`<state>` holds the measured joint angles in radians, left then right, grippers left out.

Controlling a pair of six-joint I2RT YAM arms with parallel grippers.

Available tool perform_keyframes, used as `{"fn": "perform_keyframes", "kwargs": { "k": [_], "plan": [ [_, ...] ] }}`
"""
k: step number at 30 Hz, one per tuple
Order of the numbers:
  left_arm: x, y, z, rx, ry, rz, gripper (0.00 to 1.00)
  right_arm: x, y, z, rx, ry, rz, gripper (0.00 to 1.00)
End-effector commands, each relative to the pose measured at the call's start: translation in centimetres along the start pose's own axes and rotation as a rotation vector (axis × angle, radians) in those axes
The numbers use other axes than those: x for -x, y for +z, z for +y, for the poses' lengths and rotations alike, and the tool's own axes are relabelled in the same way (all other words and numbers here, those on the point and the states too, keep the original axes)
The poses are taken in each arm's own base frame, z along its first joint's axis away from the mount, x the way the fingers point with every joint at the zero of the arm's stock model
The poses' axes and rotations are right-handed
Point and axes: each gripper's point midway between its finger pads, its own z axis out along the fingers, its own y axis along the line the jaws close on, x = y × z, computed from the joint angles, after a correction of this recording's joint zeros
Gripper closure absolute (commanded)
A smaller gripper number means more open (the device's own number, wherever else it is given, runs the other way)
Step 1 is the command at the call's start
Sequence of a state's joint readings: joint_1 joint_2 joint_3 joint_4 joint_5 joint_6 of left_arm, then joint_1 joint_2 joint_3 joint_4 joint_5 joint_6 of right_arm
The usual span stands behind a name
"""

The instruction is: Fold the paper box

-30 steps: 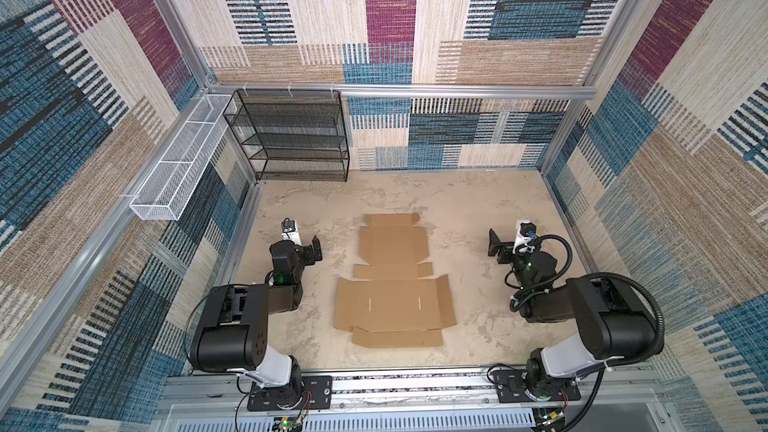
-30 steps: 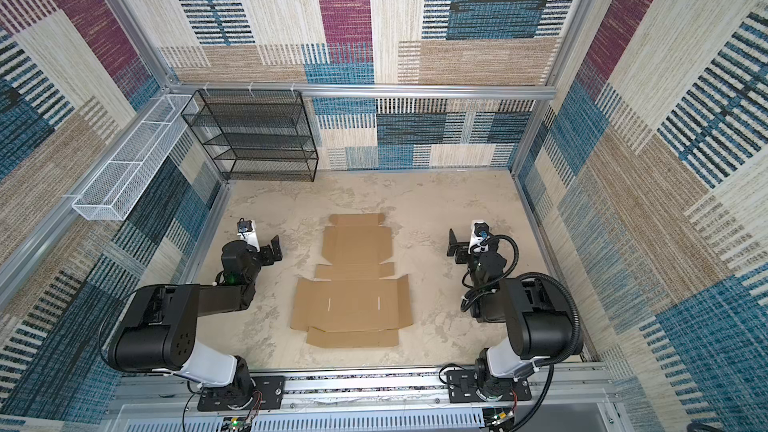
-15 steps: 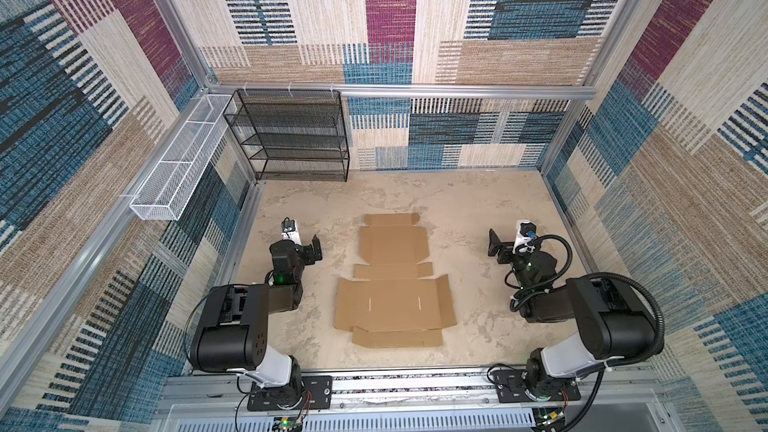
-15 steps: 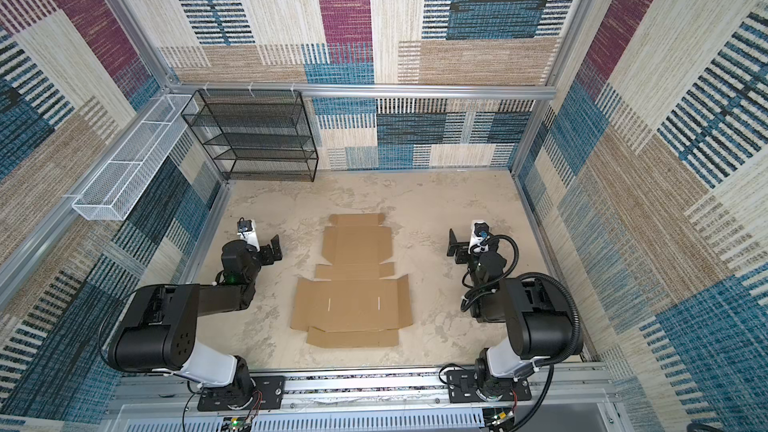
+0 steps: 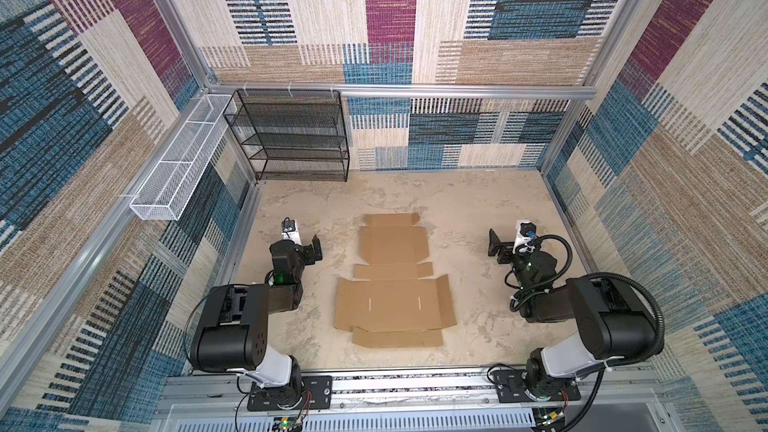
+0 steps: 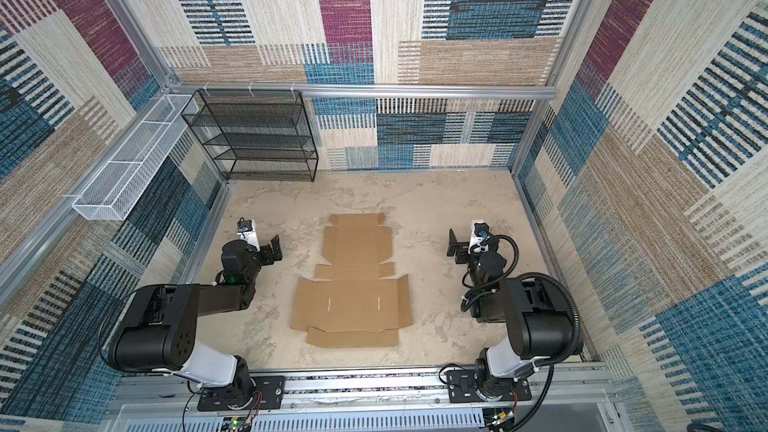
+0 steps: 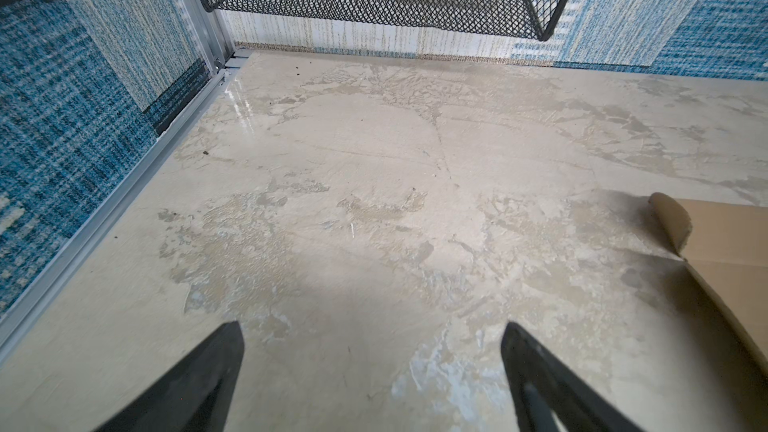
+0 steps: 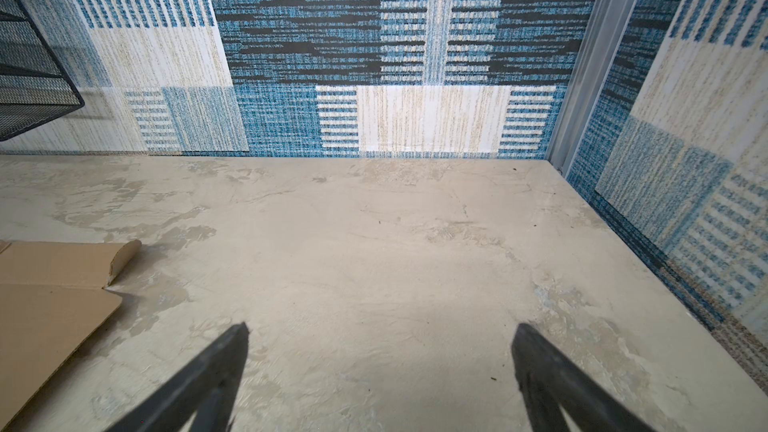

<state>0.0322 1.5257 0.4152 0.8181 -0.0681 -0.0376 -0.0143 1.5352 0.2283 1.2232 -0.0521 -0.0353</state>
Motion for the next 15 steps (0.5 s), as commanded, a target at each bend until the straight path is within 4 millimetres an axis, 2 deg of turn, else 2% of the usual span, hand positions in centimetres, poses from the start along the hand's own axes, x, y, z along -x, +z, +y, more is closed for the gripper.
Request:
{"fn": "perform_keyframes", "kwargs": {
  "k": [1,3,6,8,11,14,15],
  "plan": [
    [1.3,-0.5,-0.3,-0.021,0.018,-0.005,0.01,1.1,-0.2,0.1,0.006,0.001,-0.041,0.00],
    [2.6,-1.1,0.1,0.004,0.011,0.003,0.01,1.9,0.6,0.0,0.000,0.008,0.002,0.00],
    [4.3,-2.1,1.4,0.084,-0.041,0.047,0.01,2.6,2.8,-3.4,-0.199,0.115,0.172,0.00],
    [5.7,-3.1,1.6,0.099,-0.090,0.054,0.01,3.3,2.6,-4.4,-0.276,0.195,0.217,0.00],
    [8.1,-4.7,0.0,-0.014,-0.145,-0.001,0.01,5.0,1.4,-2.7,-0.192,0.295,0.217,0.00],
    [9.4,-5.9,-0.1,-0.015,-0.233,0.037,0.01,6.5,0.0,-0.4,-0.068,0.387,0.215,0.00],
    [9.3,-6.2,0.1,0.001,-0.267,0.080,0.01,6.3,-0.4,-0.1,-0.061,0.429,0.239,0.00]
  ]
}}
